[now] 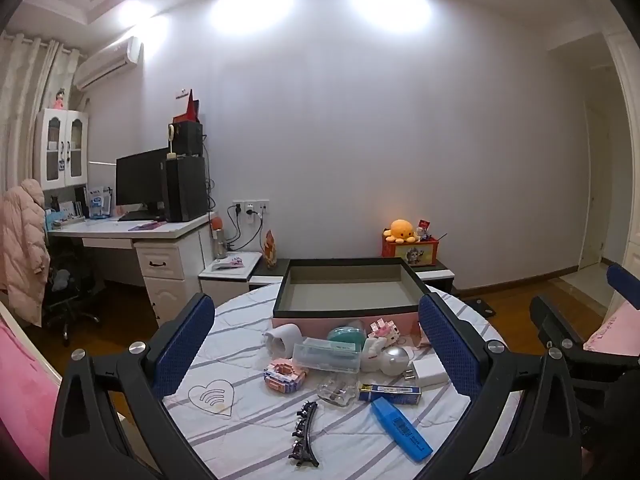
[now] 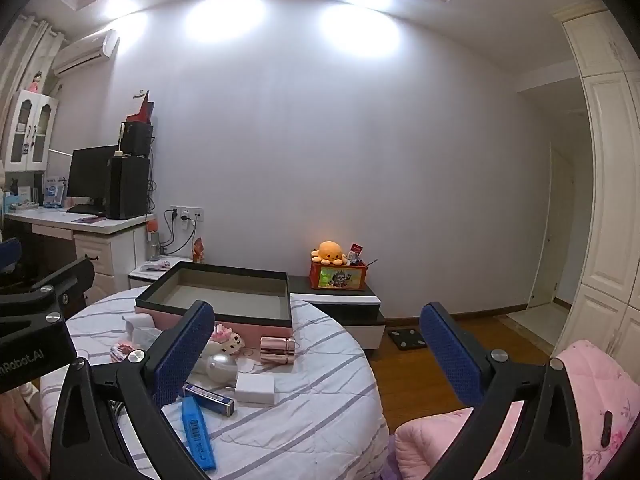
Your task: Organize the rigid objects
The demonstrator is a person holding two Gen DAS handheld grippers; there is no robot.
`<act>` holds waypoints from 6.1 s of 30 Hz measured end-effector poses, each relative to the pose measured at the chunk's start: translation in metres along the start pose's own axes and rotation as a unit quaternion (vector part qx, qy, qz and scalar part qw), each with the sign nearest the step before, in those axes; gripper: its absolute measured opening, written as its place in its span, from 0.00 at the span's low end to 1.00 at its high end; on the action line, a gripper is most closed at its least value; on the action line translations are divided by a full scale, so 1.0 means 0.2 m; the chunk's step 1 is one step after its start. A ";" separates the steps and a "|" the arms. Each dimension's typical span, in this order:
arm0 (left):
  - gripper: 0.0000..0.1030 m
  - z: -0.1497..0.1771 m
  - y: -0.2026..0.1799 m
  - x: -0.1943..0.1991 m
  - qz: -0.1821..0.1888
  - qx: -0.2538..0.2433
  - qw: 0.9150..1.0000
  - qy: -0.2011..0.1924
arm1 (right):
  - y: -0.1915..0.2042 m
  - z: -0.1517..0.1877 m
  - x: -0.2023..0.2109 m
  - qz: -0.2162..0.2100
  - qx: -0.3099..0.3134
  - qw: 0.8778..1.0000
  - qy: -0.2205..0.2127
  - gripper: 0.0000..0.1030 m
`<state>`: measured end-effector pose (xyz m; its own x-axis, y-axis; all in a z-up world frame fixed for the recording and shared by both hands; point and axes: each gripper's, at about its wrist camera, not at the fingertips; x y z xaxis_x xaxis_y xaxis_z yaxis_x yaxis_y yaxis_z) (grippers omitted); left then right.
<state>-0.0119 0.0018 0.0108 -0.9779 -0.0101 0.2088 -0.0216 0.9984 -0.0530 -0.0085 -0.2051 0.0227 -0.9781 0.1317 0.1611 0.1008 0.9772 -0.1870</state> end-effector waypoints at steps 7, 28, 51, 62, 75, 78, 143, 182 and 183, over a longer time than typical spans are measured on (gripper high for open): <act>1.00 -0.01 0.00 0.02 -0.001 -0.002 1.000 0.000 | -0.01 0.00 0.02 -0.009 -0.002 1.000 -0.002 1.00; 1.00 0.00 0.00 0.06 -0.010 -0.005 1.000 -0.010 | -0.02 0.02 0.04 -0.022 -0.008 1.000 -0.006 1.00; 1.00 0.01 0.03 0.06 -0.016 -0.008 1.000 -0.010 | -0.02 0.01 0.03 -0.021 -0.008 1.000 -0.001 1.00; 1.00 0.01 0.02 0.07 -0.014 -0.010 1.000 -0.013 | -0.02 0.02 0.04 -0.022 -0.005 1.000 -0.006 1.00; 1.00 0.00 0.01 0.07 -0.006 -0.009 1.000 -0.012 | -0.02 0.02 0.05 -0.020 -0.003 1.000 -0.010 1.00; 1.00 0.00 0.01 0.08 -0.006 -0.010 1.000 -0.012 | -0.02 0.02 0.05 -0.022 -0.003 1.000 -0.010 1.00; 0.18 0.58 0.13 -0.79 0.024 -0.039 0.915 0.402 | 0.44 0.53 -0.74 -0.246 0.083 0.907 0.333 0.26; 0.18 -0.15 0.15 -0.48 0.050 -0.019 0.985 0.165 | 0.03 -0.12 -0.38 -0.151 -0.008 0.983 0.104 0.26; 0.18 -0.17 0.15 -0.46 0.051 -0.018 0.986 0.157 | 0.02 -0.14 -0.35 -0.148 -0.009 0.984 0.095 0.26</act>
<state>0.0848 0.0336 0.0224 -0.8624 0.1027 0.4957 0.0861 0.9947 -0.0563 0.0662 -0.2060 0.0369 -0.9134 -0.1327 0.3847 -0.1791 0.9799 -0.0873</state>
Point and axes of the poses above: each gripper's, at about its wrist camera, not at the fingertips, and x roughly against the way its jaws point, y to its left, z to its underside, and after that the axes turned 4 degrees about x, right-handed
